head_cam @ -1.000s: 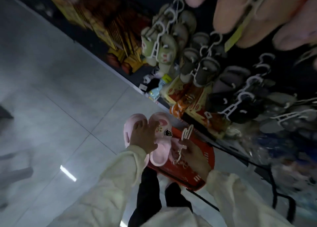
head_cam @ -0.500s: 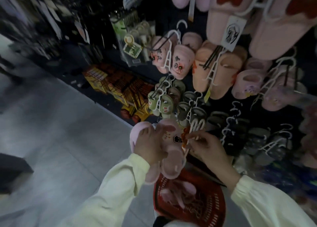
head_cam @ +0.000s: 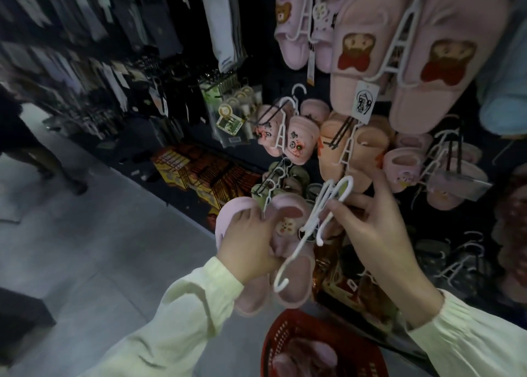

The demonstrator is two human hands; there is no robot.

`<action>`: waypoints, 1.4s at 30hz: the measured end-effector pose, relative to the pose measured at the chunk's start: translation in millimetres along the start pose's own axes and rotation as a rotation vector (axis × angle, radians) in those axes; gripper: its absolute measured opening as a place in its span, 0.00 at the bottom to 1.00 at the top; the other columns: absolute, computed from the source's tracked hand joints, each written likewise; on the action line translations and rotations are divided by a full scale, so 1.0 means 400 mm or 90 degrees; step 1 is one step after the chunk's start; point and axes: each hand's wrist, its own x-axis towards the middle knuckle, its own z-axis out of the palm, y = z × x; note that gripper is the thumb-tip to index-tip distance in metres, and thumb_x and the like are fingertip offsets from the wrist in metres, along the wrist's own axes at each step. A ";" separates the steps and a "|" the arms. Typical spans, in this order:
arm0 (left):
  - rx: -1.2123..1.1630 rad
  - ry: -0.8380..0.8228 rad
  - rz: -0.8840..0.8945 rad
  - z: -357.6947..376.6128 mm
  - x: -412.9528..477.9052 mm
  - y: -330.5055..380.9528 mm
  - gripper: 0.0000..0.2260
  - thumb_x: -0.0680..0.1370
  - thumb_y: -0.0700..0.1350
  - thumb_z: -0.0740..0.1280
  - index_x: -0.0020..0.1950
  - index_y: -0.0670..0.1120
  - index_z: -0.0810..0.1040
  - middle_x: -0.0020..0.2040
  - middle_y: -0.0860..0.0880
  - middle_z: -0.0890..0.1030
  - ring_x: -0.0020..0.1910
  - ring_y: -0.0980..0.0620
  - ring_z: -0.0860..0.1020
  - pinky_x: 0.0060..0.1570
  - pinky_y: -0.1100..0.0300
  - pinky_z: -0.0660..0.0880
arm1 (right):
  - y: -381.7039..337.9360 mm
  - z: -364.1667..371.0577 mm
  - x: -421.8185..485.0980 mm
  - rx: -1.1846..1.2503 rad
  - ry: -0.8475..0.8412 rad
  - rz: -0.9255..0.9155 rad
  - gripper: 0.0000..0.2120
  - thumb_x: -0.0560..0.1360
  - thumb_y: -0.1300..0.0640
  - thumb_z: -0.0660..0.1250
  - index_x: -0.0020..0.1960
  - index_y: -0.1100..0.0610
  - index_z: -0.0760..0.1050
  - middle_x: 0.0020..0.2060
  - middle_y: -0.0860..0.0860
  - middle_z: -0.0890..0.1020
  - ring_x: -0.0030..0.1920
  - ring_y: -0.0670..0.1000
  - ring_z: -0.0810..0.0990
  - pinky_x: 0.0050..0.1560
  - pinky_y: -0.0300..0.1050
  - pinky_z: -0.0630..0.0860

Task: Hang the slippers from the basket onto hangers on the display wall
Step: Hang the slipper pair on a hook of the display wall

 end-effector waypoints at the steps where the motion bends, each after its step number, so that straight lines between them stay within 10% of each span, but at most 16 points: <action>1: 0.008 0.000 -0.001 -0.010 -0.004 0.001 0.37 0.70 0.62 0.69 0.76 0.56 0.60 0.53 0.46 0.71 0.54 0.43 0.72 0.52 0.53 0.64 | -0.012 -0.003 0.001 -0.011 0.002 -0.008 0.23 0.79 0.65 0.66 0.69 0.48 0.67 0.39 0.57 0.85 0.33 0.57 0.84 0.36 0.46 0.81; 12: 0.013 0.083 -0.010 -0.081 -0.003 -0.010 0.33 0.65 0.65 0.67 0.68 0.54 0.70 0.43 0.53 0.65 0.45 0.46 0.74 0.43 0.56 0.60 | -0.043 -0.004 0.018 0.094 0.105 -0.062 0.16 0.80 0.69 0.62 0.61 0.52 0.72 0.42 0.56 0.84 0.33 0.58 0.84 0.36 0.44 0.81; 22: -0.016 0.161 -0.041 -0.127 0.003 -0.017 0.35 0.65 0.68 0.62 0.69 0.53 0.73 0.39 0.52 0.67 0.38 0.47 0.71 0.38 0.55 0.62 | 0.013 -0.054 0.035 0.117 0.085 0.129 0.15 0.79 0.69 0.63 0.61 0.54 0.75 0.47 0.60 0.85 0.41 0.59 0.86 0.38 0.43 0.81; 30: -0.020 0.191 -0.034 -0.161 -0.010 -0.006 0.35 0.65 0.65 0.67 0.71 0.56 0.71 0.38 0.53 0.66 0.36 0.48 0.68 0.37 0.55 0.63 | 0.062 -0.070 0.033 -0.011 0.084 0.229 0.13 0.77 0.69 0.67 0.58 0.57 0.75 0.48 0.57 0.82 0.38 0.50 0.83 0.37 0.42 0.77; 34: -0.026 0.183 -0.031 -0.179 -0.019 0.007 0.38 0.63 0.63 0.70 0.73 0.61 0.66 0.38 0.53 0.66 0.37 0.49 0.68 0.38 0.55 0.65 | 0.076 -0.067 0.014 -0.168 0.081 0.151 0.21 0.74 0.61 0.73 0.56 0.40 0.71 0.45 0.49 0.83 0.41 0.51 0.83 0.43 0.49 0.79; 37: -0.037 0.185 -0.031 -0.189 -0.023 0.012 0.38 0.63 0.63 0.68 0.73 0.59 0.68 0.37 0.53 0.65 0.37 0.49 0.66 0.38 0.54 0.66 | 0.061 -0.079 0.005 -0.273 0.009 0.079 0.29 0.75 0.55 0.73 0.64 0.29 0.65 0.45 0.41 0.83 0.43 0.42 0.82 0.42 0.37 0.75; 42: -0.033 0.176 -0.008 -0.208 -0.033 0.014 0.37 0.63 0.63 0.68 0.72 0.55 0.71 0.39 0.53 0.66 0.40 0.49 0.68 0.38 0.54 0.66 | 0.057 -0.110 0.002 -0.538 -0.105 -0.017 0.40 0.77 0.47 0.69 0.75 0.26 0.46 0.37 0.37 0.81 0.31 0.39 0.77 0.36 0.37 0.77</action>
